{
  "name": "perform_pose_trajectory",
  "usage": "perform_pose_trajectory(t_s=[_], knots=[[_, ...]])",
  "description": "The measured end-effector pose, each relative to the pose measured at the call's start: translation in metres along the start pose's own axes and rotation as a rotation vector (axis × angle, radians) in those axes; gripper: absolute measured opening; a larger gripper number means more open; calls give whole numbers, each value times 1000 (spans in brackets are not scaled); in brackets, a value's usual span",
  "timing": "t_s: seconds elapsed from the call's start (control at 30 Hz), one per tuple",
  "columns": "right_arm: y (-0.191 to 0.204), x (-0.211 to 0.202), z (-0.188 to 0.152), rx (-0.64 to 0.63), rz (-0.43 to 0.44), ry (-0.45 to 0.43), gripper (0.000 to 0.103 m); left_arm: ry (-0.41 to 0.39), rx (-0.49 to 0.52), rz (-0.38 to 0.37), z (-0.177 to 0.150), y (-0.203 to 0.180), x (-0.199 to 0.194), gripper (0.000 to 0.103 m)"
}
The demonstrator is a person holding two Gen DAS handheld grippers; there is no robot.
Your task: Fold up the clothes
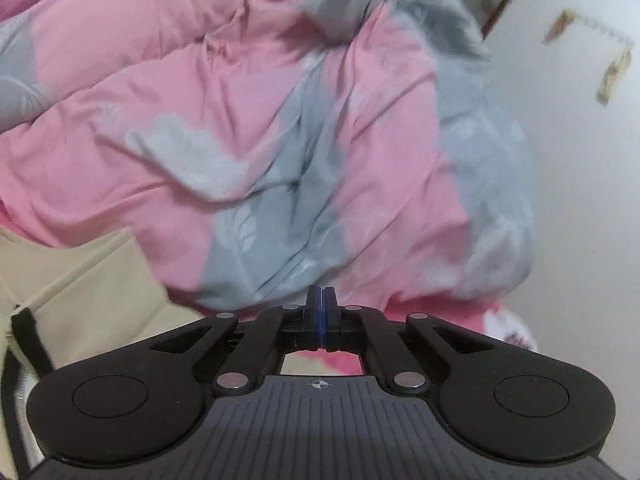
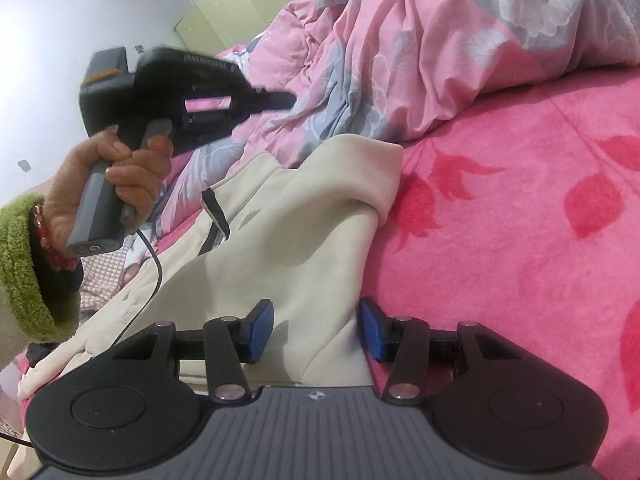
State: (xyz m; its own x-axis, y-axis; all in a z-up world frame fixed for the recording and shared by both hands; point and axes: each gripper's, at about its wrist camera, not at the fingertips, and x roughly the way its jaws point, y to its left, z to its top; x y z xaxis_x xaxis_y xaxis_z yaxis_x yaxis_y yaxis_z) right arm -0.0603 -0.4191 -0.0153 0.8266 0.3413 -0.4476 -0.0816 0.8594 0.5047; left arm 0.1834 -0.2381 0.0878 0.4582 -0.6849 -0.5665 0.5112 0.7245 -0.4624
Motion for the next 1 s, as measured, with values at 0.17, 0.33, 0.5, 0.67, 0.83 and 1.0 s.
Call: perform_pose_trajectory(t_s=[0.17,0.33,0.5,0.67,0.83,1.0], knots=[[-1,1,-1,5,5,1,49,191,331,87,-13,-69,38,53],[-1,0,0,9,8,-1,49,293,991,365,-76,-154,87,51],[-2,0,0,13,11,-4,49,324,923,392,-72,-143,100,6],[-2,0,0,13,9,-3,49,124,394,117,-27,-81,39,5],[-2,0,1,15,9,-1,49,-98,-50,-36,-26,-4,-5,0],[-8,-3,2,47,33,-8,49,-170,-128,-105,-22,15,-8,0]])
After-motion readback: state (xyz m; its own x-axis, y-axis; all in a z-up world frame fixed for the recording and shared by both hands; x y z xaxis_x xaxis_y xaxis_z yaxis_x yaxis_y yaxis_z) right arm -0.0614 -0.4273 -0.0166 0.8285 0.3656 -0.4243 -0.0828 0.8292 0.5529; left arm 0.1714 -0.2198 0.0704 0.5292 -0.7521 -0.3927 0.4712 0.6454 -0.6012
